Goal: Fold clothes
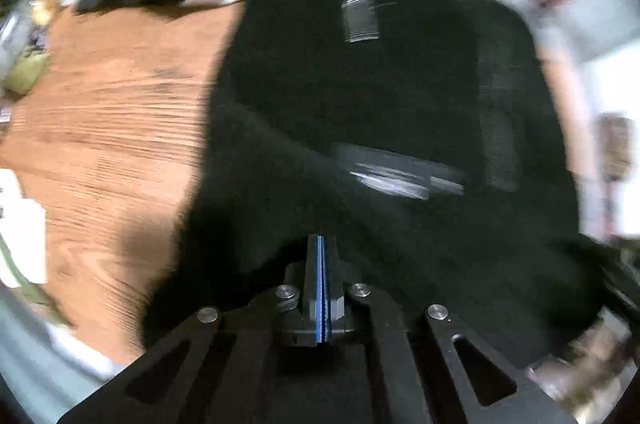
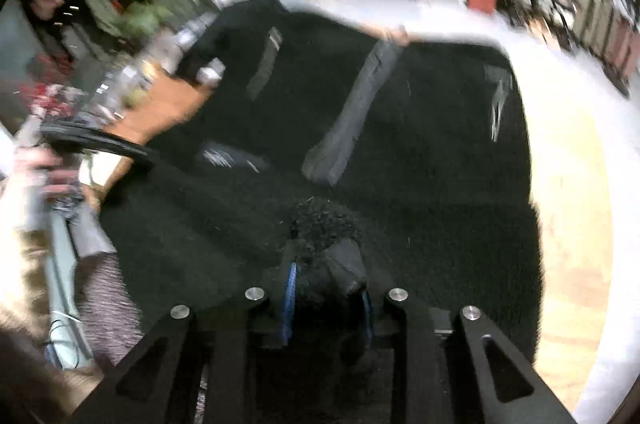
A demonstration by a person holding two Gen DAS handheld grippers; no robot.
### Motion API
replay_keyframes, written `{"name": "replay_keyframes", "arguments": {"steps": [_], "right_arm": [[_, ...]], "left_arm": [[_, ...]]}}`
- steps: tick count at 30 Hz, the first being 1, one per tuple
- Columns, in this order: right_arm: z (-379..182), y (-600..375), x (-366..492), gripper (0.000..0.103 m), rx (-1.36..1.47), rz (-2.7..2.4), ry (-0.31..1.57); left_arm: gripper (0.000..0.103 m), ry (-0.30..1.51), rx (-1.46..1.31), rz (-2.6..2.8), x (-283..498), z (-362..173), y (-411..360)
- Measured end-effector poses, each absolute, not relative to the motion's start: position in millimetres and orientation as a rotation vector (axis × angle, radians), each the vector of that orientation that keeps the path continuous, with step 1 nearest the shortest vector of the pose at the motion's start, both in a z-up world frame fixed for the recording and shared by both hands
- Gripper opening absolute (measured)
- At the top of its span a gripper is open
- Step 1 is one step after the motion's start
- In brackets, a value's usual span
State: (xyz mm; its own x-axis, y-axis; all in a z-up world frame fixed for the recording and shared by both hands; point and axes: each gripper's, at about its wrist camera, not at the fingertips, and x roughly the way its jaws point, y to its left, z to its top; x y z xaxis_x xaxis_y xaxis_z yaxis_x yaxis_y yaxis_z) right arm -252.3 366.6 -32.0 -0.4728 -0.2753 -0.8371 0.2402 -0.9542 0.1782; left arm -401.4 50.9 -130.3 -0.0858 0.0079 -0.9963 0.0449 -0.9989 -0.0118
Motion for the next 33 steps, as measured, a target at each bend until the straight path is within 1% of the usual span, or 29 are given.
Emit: {"name": "replay_keyframes", "arguments": {"steps": [1,3,4,6,8,9,10,11,12,13,14,15,16,17,18,19,20,22,25,27,28,30,31,32,33], "right_arm": [[-18.6,375.6,-246.1,0.027,1.369,-2.49,-0.076],[-9.8,397.3,-244.6,0.026,1.351,-2.475,-0.174],[-17.3,400.9,-251.1,0.026,1.399,-2.473,-0.169],[-55.2,401.5,-268.5,0.027,1.553,-2.477,-0.097],[-101.1,405.6,-286.4,0.032,1.714,-2.46,-0.08],[-123.2,408.3,-294.1,0.042,1.797,-2.444,-0.082],[-138.9,408.1,-297.9,0.051,1.883,-2.423,-0.063],[-149.3,407.8,-300.1,0.05,1.943,-2.409,-0.048],[-143.3,407.3,-297.5,0.052,1.923,-2.426,-0.045],[-134.3,406.4,-294.8,0.056,1.894,-2.453,-0.037],[-116.2,404.6,-291.7,0.059,1.834,-2.513,-0.014],[-98.0,402.2,-288.8,0.064,1.769,-2.573,0.012],[-79.1,397.2,-286.2,0.065,1.685,-2.633,0.044],[-59.9,387.9,-283.3,0.064,1.579,-2.674,0.071],[-45.9,371.5,-283.0,0.049,1.474,-2.656,0.075],[-45.1,349.9,-288.4,0.035,1.434,-2.565,0.054],[-44.3,328.4,-293.8,0.034,1.392,-2.474,0.033],[-45.6,281.6,-305.2,0.025,1.321,-2.295,0.016],[-79.9,166.6,-332.2,0.024,1.371,-2.087,0.225],[-102.7,114.4,-354.0,0.025,1.44,-2.005,0.308],[-118.0,91.2,-369.0,0.028,1.503,-1.978,0.335],[-145.7,67.2,-384.6,0.027,1.577,-1.912,0.369],[-153.1,52.8,-384.5,0.027,1.575,-1.901,0.434],[-159.9,39.8,-381.2,0.027,1.555,-1.905,0.546],[-167.6,28.9,-379.7,0.024,1.539,-1.911,0.652]], "left_arm": [[0.003,0.138,2.096,-2.253,-409.7,-142.9,37.7],[0.003,0.421,2.123,-2.239,-414.5,-154.1,10.9],[0.003,0.453,2.134,-2.241,-414.5,-154.5,5.9],[0.003,0.506,2.14,-2.244,-413.5,-152.8,-3.0],[0.003,0.613,2.118,-2.25,-410.2,-147.8,-14.8],[0.003,0.687,2.074,-2.297,-403.0,-136.8,-21.5],[0.003,0.704,2.039,-2.349,-396.6,-126.0,-23.9],[0.003,0.702,1.985,-2.439,-386.0,-108.7,-25.2],[0.003,0.71,1.939,-2.522,-373.0,-91.3,-26.1],[0.003,0.719,1.892,-2.603,-359.7,-74.2,-27.0],[0.003,0.673,1.891,-2.633,-346.4,-63.3,-23.0],[0.003,0.618,1.897,-2.652,-333.3,-53.5,-18.2],[0.003,0.584,1.913,-2.659,-324.6,-53.3,-14.1],[0.003,0.553,1.929,-2.663,-316.8,-54.7,-10.2],[0.003,0.531,1.95,-2.648,-309.2,-63.2,-4.1],[0.003,0.509,1.972,-2.63,-301.6,-72.8,2.4],[0.003,0.488,1.993,-2.612,-294.0,-82.5,8.9],[0.003,0.378,1.984,-2.543,-276.7,-102.6,18.8],[0.003,0.439,2.0,-2.503,-263.2,-118.0,17.3],[0.003,0.55,1.984,-2.499,-255.7,-124.1,4.5],[0.003,0.62,1.986,-2.491,-254.1,-127.2,-2.2],[0.003,0.725,1.984,-2.483,-252.6,-133.7,-12.6],[0.003,0.754,1.985,-2.483,-251.2,-135.9,-15.6],[0.003,0.774,1.981,-2.49,-246.7,-140.1,-17.6],[0.003,0.792,1.976,-2.498,-241.6,-144.6,-19.3]]}}
